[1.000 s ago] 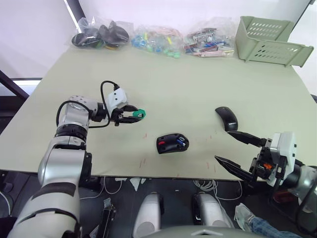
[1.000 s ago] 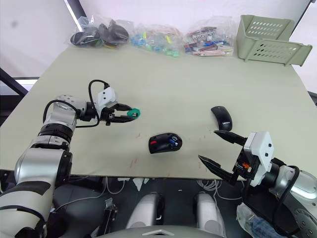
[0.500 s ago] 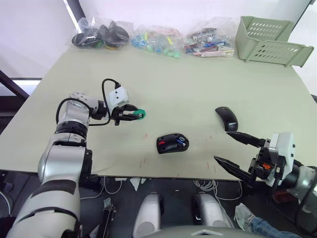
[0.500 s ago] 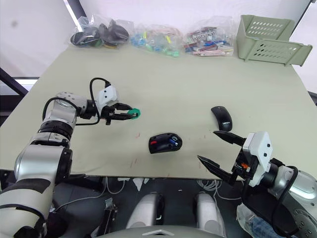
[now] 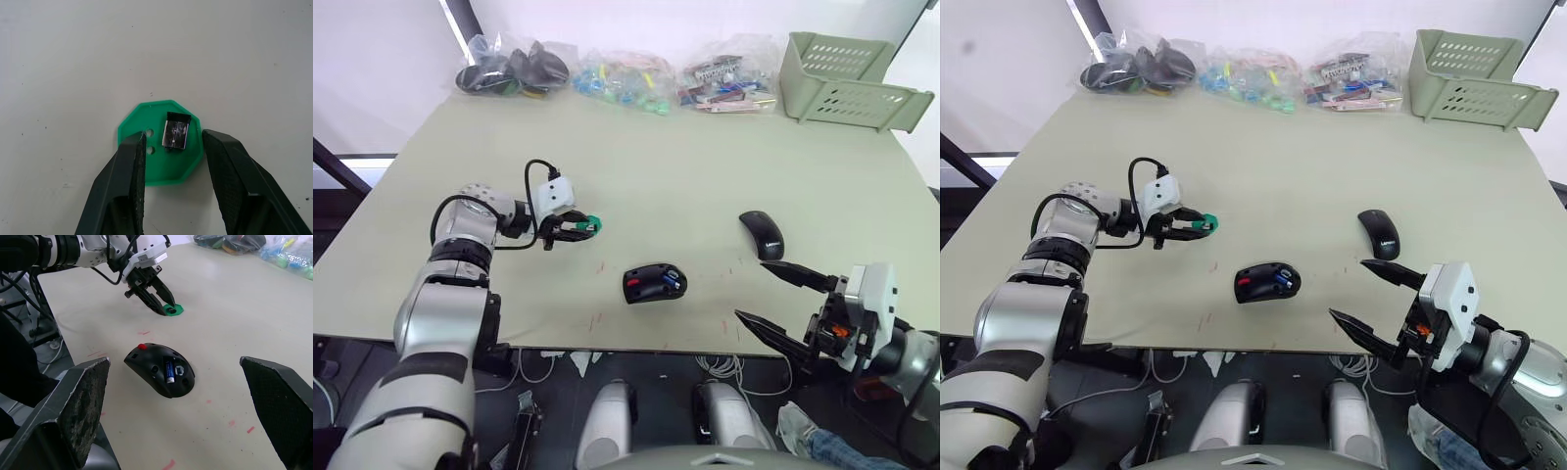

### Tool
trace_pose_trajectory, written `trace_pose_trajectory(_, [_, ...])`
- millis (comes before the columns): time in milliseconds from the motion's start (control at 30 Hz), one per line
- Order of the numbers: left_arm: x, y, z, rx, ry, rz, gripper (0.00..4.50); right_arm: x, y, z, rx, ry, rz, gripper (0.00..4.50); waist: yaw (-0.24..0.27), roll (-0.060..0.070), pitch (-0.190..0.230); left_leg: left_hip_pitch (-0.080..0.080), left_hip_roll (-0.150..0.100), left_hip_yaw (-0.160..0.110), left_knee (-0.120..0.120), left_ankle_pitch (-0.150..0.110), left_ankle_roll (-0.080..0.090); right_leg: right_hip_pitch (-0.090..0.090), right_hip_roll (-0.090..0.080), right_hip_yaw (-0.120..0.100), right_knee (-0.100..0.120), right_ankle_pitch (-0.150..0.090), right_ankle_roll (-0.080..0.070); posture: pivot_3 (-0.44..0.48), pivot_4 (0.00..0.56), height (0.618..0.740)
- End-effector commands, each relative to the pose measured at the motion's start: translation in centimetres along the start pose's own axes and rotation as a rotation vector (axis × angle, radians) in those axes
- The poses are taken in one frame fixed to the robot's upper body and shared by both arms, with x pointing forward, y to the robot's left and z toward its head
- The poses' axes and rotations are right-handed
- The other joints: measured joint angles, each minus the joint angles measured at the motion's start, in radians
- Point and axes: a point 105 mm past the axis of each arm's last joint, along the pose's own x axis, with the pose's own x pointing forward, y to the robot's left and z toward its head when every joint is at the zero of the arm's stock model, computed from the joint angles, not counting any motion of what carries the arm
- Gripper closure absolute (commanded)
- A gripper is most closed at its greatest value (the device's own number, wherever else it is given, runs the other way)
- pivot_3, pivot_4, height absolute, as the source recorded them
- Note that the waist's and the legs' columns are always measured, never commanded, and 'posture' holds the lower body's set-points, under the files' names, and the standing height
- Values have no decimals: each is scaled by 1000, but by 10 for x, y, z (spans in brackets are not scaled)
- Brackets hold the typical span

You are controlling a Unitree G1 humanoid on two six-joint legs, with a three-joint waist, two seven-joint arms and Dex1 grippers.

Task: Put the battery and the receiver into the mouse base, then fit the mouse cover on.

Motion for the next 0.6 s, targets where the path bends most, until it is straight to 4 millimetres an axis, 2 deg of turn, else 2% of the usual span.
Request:
trace_pose_trajectory(33, [-6, 8, 16, -6, -67, 18, 2536, 0, 5, 10, -38, -36, 7, 0, 0, 0, 0, 0, 0, 0, 0, 0, 0, 0, 0, 0, 0, 0, 0, 0, 150, 740])
trace_pose_trajectory(233, [-10, 12, 18, -47, -85, 38, 2536, 1, 5, 10, -37, -38, 9, 0, 0, 0, 0, 0, 0, 0, 0, 0, 0, 0, 0, 0, 0, 0, 0, 0, 150, 740])
trace_pose_trajectory(600, [-11, 14, 13, -5, -37, 57, 2536, 2, 7, 10, -33, -40, 10, 0, 0, 0, 0, 0, 0, 0, 0, 0, 0, 0, 0, 0, 0, 0, 0, 0, 150, 740])
